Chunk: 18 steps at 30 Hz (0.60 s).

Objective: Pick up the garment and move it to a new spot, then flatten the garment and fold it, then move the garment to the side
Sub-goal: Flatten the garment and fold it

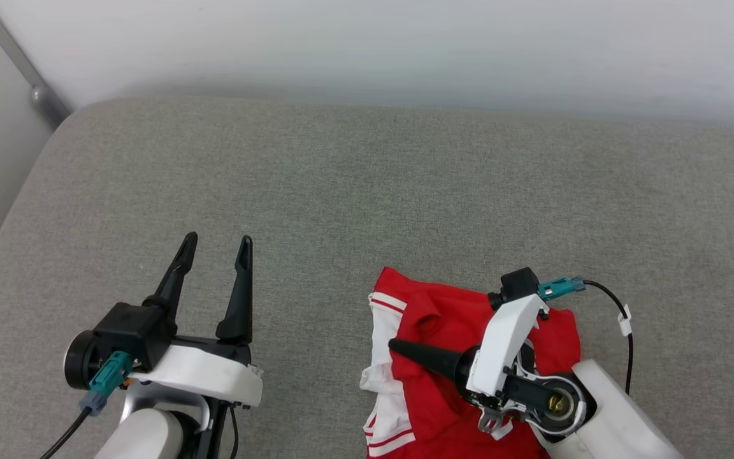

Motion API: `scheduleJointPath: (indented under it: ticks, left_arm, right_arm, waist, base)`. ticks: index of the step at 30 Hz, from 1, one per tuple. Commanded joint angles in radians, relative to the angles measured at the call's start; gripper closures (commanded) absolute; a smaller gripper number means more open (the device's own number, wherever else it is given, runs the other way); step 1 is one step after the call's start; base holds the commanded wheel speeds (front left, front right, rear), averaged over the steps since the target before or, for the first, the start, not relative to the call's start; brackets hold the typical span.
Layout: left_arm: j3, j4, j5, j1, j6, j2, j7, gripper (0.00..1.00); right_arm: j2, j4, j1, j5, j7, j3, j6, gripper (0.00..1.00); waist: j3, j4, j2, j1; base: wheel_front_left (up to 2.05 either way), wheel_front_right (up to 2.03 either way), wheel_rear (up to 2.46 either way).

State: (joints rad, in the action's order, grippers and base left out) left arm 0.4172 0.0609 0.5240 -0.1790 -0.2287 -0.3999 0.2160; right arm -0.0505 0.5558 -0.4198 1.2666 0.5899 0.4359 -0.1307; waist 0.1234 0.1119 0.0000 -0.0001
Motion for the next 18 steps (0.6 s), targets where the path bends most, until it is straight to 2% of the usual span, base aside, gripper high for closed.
scheduleJointPath:
  ticks: [1,6,11,15,18]
  left_arm:
    - [-0.002,-0.002,-0.001,-0.013,0.004,0.003,0.009,0.0]
    - [-0.006,-0.011,0.003,-0.018,0.005,0.005,0.016,0.0]
    - [-0.008,-0.019,0.006,-0.006,0.002,0.007,0.019,0.0]
    - [-0.011,-0.026,0.01,0.006,-0.005,0.007,0.022,0.0]
    - [-0.015,-0.027,0.015,0.012,-0.009,0.005,0.024,0.0]
  right_arm:
    - [0.0,0.008,-0.021,-0.005,-0.011,0.01,0.0,0.0]
    - [-0.004,-0.007,-0.058,-0.046,-0.042,0.049,0.0,0.0]
    - [-0.075,-0.134,-0.072,-0.141,-0.097,0.102,0.0,0.0]
    - [-0.164,-0.181,-0.056,-0.325,-0.226,0.089,0.0,0.0]
    - [-0.211,-0.166,-0.027,-0.493,-0.321,0.012,0.0,0.0]
  waist:
    - [0.003,0.001,0.0,0.0001]
    - [0.003,-0.006,0.0,0.0001]
    - [-0.006,-0.024,0.0,0.0001]
    - [-0.02,-0.041,0.0,0.0001]
    - [-0.028,-0.054,0.0,0.0001]
  base:
    - [0.0,0.0,0.0]
    - [0.0,0.0,0.0]
    - [0.0,0.0,0.0]
    - [0.0,0.0,0.0]
    - [0.0,0.0,0.0]
